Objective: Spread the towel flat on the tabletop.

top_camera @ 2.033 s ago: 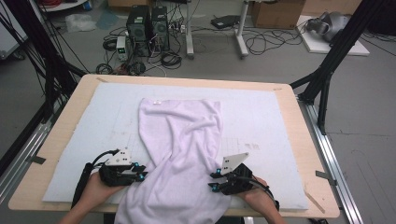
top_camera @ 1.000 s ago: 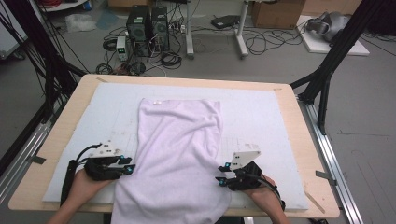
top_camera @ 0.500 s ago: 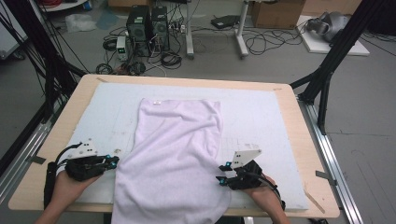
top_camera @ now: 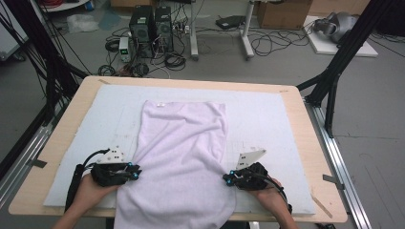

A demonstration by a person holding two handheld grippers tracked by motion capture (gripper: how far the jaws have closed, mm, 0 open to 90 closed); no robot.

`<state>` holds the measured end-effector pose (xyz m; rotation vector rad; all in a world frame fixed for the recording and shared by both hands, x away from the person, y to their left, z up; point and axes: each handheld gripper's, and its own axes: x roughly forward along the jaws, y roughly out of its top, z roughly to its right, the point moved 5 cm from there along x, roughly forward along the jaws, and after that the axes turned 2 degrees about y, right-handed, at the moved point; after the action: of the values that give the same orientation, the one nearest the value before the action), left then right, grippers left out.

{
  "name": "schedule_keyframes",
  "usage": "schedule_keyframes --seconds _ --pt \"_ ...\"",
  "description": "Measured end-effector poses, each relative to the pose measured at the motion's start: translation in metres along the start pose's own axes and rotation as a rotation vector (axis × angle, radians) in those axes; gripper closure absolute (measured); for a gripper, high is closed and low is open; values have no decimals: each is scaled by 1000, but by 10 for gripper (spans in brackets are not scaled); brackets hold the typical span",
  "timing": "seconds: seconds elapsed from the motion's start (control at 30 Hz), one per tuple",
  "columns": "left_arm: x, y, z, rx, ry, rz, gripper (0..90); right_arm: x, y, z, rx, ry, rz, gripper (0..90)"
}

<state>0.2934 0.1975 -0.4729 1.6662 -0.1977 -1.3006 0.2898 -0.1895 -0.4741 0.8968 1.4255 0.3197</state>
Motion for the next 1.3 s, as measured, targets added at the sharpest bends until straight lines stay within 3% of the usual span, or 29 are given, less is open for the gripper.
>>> schedule_keyframes --seconds 0.17,0.23,0.33,0.47,0.53,0.63,0.7,0.77,0.87,0.97,1.07,1.1,1.2,1.3 --pt "-2 -4 -2 -11 9 8 756 -4 17 -8 -33 12 41 881" --pt "-3 -4 -2 -13 9 12 754 0 28 -15 -71 24 46 881" --pt "-6 -4 -2 -15 13 27 742 15 40 -27 -122 61 23 881" --pt "-6 -4 -1 -15 9 35 713 41 43 -39 -166 108 -53 873" --pt "-6 -4 -1 -11 11 35 701 40 45 -39 -162 121 -35 759" --pt "-5 -4 -1 -9 13 34 692 23 52 -32 -135 77 52 710" --pt "-5 -4 -2 -12 12 35 686 9 54 -18 -100 19 94 710" --pt "-4 -4 -2 -7 15 34 683 5 52 -5 -64 -28 91 710" --pt "-3 -4 -1 -6 18 33 670 11 46 14 -3 -82 57 667" --pt "-1 -5 -2 -2 20 22 663 27 47 21 -10 -114 29 652" --pt "-1 -6 -3 0 18 20 662 40 44 25 -22 -102 -31 763" --pt "-1 -6 -3 1 18 20 663 40 44 26 -8 -76 -15 855" --pt "-1 -7 -3 -2 16 22 663 34 40 29 15 -48 -15 886" --pt "-1 -7 -3 -4 16 26 663 20 34 34 22 -69 -6 888"
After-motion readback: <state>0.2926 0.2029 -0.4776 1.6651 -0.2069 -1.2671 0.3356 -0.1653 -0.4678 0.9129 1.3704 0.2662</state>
